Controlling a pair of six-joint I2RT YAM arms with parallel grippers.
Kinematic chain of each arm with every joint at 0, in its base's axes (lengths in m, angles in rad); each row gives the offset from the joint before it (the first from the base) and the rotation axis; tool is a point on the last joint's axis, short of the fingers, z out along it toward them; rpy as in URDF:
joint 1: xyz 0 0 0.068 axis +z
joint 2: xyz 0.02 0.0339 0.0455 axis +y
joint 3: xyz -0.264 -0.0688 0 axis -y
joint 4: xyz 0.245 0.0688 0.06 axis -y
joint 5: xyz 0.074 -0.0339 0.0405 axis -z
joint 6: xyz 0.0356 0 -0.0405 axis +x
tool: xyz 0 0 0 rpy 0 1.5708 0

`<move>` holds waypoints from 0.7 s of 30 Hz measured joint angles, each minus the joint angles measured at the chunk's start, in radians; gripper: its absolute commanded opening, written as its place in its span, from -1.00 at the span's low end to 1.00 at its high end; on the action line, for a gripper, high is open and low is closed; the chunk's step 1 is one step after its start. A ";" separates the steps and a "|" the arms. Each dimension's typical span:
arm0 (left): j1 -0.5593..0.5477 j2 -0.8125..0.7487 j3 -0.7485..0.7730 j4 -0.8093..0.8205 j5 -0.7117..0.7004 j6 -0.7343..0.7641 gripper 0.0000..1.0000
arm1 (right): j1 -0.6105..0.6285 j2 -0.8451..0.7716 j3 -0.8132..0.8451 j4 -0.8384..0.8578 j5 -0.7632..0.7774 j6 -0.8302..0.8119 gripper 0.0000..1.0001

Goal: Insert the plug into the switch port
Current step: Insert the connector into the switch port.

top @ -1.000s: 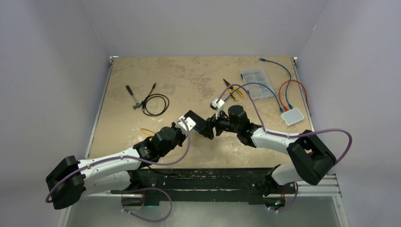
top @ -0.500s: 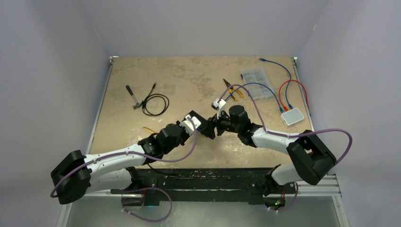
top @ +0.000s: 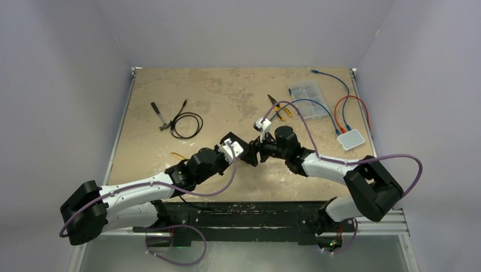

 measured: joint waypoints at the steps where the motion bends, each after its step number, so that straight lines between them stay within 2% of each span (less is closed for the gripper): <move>1: 0.000 -0.001 0.000 0.005 0.003 -0.005 -1.00 | 0.000 0.000 0.000 0.000 0.000 0.000 -1.00; 7: -0.001 -0.001 0.005 -0.004 -0.051 -0.051 -1.00 | 0.011 0.000 0.000 -0.001 -0.019 0.000 -1.00; 14: 0.000 -0.001 0.069 -0.146 -0.126 -0.149 -1.00 | 0.014 0.000 0.000 -0.002 -0.019 0.004 -1.00; 21: 0.005 -0.002 0.113 -0.261 -0.127 -0.291 -1.00 | 0.014 0.001 0.000 -0.007 -0.018 0.008 -1.00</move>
